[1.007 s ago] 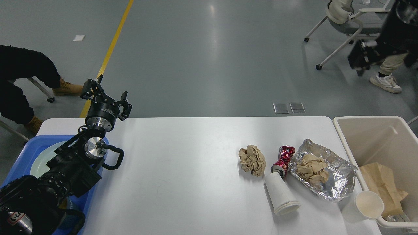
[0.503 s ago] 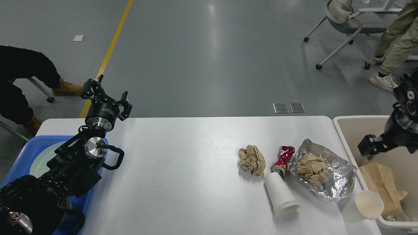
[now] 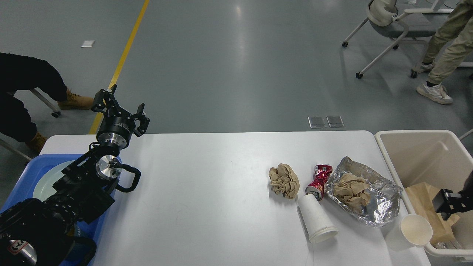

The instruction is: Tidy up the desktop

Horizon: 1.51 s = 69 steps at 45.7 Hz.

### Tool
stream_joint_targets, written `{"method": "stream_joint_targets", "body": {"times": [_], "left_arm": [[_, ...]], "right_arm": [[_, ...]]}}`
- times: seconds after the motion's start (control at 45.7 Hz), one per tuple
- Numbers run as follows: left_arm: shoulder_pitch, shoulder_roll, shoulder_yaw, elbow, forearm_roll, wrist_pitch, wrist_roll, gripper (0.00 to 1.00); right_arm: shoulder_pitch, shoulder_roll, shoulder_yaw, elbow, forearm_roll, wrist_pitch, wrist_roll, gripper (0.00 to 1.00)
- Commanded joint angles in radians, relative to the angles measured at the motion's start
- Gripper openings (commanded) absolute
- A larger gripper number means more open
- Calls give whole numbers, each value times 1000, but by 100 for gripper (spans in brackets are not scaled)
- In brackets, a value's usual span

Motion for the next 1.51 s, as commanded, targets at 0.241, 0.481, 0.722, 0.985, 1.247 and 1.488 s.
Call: {"method": "stream_joint_targets", "body": {"times": [0.241, 0.481, 0.722, 0.985, 1.247, 1.488], "left_arm": [[0, 0, 0, 0, 0, 0, 0, 96], [0, 0, 0, 0, 0, 0, 0, 96], [0, 0, 0, 0, 0, 0, 0, 96], [0, 0, 0, 0, 0, 0, -1, 96], [0, 0, 0, 0, 0, 0, 0, 96], [0, 0, 0, 0, 0, 0, 0, 96]], "right_arm": [[-120, -35, 109, -41, 5, -15, 0, 97], [-194, -35, 139, -104, 48, -18, 2, 97], [-293, -34, 207, -156, 47, -44, 0, 98], [-365, -34, 247, -207, 48, -60, 0, 96], [-467, -24, 288, -288, 47, -55, 0, 40], [-488, -26, 333, -288, 48, -37, -1, 0]]}}
